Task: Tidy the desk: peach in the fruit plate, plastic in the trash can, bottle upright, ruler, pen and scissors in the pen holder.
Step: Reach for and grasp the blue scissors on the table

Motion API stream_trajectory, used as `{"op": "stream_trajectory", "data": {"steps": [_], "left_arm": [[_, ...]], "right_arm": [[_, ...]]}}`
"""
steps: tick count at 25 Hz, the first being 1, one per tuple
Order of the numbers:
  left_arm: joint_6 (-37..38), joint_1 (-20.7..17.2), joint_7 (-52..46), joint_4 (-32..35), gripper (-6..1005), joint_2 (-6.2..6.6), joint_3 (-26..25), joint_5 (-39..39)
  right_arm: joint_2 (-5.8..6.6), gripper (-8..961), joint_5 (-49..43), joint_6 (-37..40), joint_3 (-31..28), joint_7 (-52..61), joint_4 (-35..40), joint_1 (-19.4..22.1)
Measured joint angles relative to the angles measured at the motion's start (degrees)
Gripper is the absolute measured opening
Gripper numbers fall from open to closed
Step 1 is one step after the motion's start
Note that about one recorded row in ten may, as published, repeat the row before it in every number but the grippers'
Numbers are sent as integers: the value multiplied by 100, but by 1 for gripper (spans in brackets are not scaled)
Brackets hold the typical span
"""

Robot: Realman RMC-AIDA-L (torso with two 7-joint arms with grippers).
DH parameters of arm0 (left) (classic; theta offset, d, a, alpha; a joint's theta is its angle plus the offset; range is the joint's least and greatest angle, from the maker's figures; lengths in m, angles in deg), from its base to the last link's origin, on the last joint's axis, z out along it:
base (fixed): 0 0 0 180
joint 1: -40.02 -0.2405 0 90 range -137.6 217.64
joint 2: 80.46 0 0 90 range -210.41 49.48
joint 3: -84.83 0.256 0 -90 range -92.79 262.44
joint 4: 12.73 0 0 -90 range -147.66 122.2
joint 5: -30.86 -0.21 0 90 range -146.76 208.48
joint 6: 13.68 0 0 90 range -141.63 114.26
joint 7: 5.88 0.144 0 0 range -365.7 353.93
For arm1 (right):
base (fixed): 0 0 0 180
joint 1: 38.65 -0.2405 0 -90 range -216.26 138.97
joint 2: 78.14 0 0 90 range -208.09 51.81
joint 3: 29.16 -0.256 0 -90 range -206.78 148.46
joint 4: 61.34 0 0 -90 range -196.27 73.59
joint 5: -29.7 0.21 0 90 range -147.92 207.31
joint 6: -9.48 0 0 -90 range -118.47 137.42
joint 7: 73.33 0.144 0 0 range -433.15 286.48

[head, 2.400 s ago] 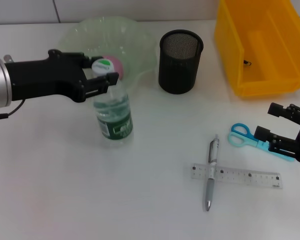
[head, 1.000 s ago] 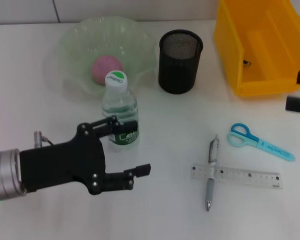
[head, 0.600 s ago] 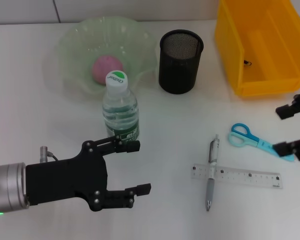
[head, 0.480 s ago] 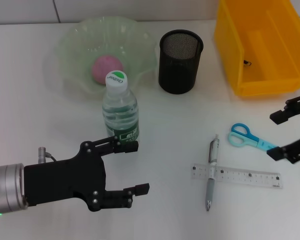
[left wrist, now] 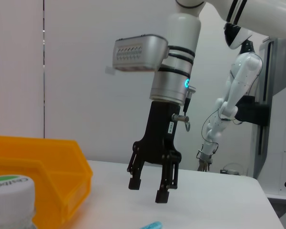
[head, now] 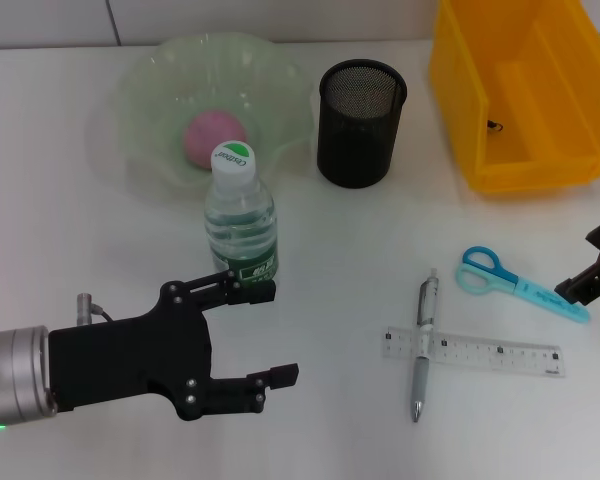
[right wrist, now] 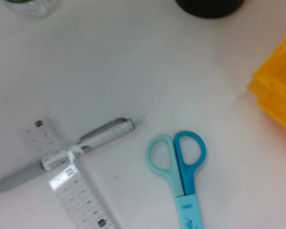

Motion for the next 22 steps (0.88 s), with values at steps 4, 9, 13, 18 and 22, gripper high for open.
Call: {"op": "stream_trajectory", "data": {"steps": [4,9,13,18,22], "left_arm": [[-16,61,33,-88,813,0,0,0],[-1,123,71,-172,813,8,41,-36],[27,176,67,-177,813,10,27,-236],[31,224,12,-176,813,4,17,-294],[33,224,9,-179,813,1,15,-296]], "right_arm": [[0,826,-73,-345,48,32,-415,-44],[-5,826,-72,-667,58,47,-803,-79],[-26,826,-45,-813,120,46,-897,-69],[-43,812,34,-939,286,47,-915,-22],[-43,754,130,-1006,297,48,-1028,-49]]}}
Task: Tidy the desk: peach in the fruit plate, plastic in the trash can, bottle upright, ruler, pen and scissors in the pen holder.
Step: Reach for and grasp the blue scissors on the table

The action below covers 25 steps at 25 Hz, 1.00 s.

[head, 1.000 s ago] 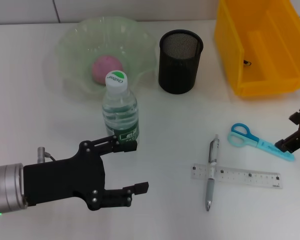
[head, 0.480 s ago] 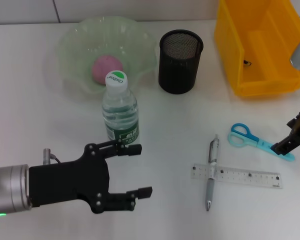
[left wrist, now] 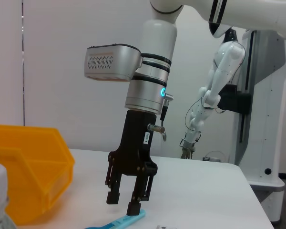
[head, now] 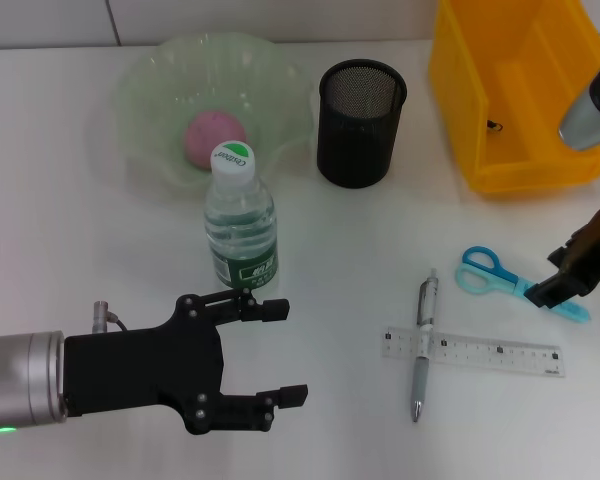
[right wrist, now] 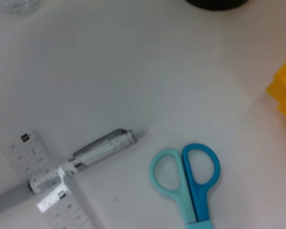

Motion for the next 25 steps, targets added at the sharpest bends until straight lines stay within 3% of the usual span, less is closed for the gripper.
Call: {"op": "stream_trajectory", "data": {"steps": [12,25], "left_arm": [[-10,19,-1,-55,813,7,-3,-8],[-34,17,-1,-66,813,8,-6,-10]], "right_arm": [[-1,502,48,-264,286,3,-188,-25],[0,470,55,-511,616,-46,-361,-1]]}}
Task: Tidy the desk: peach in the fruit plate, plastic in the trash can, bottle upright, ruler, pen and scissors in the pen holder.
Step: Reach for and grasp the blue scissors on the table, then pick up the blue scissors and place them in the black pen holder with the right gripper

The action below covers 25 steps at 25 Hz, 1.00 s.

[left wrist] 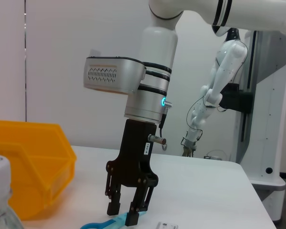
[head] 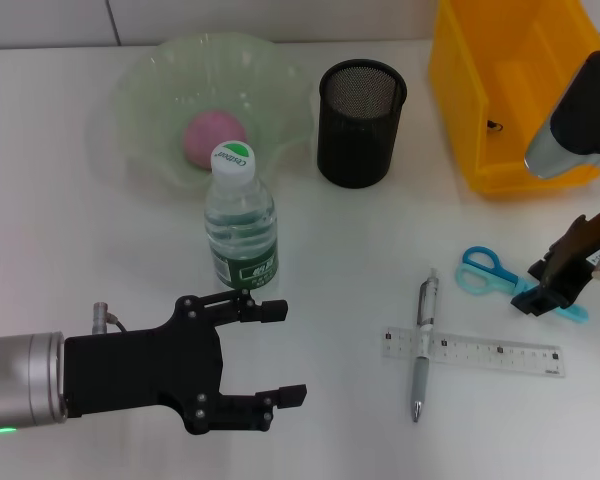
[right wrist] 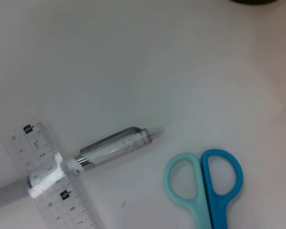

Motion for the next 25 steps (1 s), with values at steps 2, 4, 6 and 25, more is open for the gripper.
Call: {"op": "stream_trajectory", "data": {"steps": [2,4,6,25], "left_arm": [[0,0,0,0,813,0,0,0],[0,0,0,1,813,0,0,0],[0,0,0,1,813,0,-1,0],[21,-2,18,-8,812,0,0,1]], "right_arm": [[0,445,0,-11,26,0,-20,-1],[0,420,0,-15,37,-2,-42,-1],[0,395,0,-32,40,-3,-66,-6],[33,213,426,6,-66,-127,99,79]]}}
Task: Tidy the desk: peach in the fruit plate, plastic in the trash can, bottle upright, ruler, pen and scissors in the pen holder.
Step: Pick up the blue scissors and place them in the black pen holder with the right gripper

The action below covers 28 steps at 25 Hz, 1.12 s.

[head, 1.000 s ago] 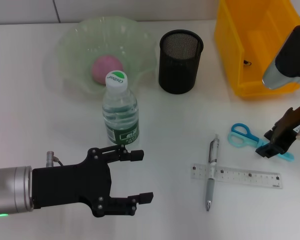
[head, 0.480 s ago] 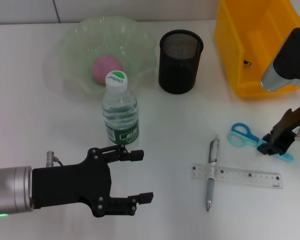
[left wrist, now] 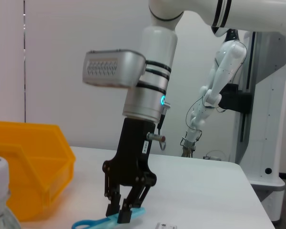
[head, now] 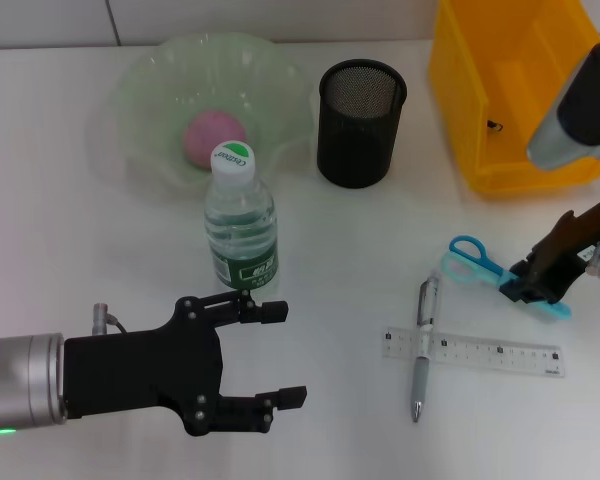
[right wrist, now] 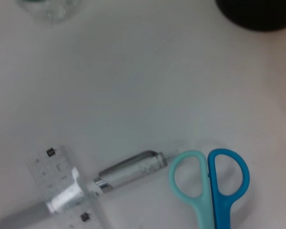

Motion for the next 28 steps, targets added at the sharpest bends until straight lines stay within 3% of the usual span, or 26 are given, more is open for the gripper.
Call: {"op": "stream_trajectory", "data": {"steps": [5,9,11,12,13,16,17,18,19,20,22,28], "left_arm": [[14,-6,-14,-1,812,0,-9,0],[14,-7,-5,-1,812,-4,-9,0],[14,-7,-5,-1,812,-4,-9,0],[14,-7,6,-1,812,-9,-9,1],[14,-7,6,-1,812,-9,-9,1],[14,-7,6,-1,812,-9,-9,1],[2,33,33,-71,812,-17,-9,0],[2,33,33,-71,812,-17,-9,0],[-4,53,34,-79,812,-17,-5,1],[-4,53,34,-79,812,-17,-5,1],[-11,57,34,-82,811,-17,3,0],[-26,73,44,-143,812,-16,10,0]], "right_arm": [[12,215,854,347,-929,-286,1033,293],[1,221,2746,-67,-1924,-1174,1212,697],[5,224,4241,-364,-2167,-2197,662,911],[22,226,5470,-502,-2221,-3248,-184,937],[22,227,5470,-502,-2221,-3248,-184,937],[31,231,6609,-616,-2258,-4610,-1483,711],[30,233,6950,-786,-2268,-5270,-2243,431],[30,234,6950,-786,-2268,-5270,-2243,431],[28,236,7096,-1166,-2275,-5822,-2973,59],[28,237,7096,-1166,-2275,-5822,-2973,59],[17,240,7192,-1747,-2272,-6368,-3747,-448],[3,249,7178,-2690,-2048,-6556,-4529,-1140]]}}
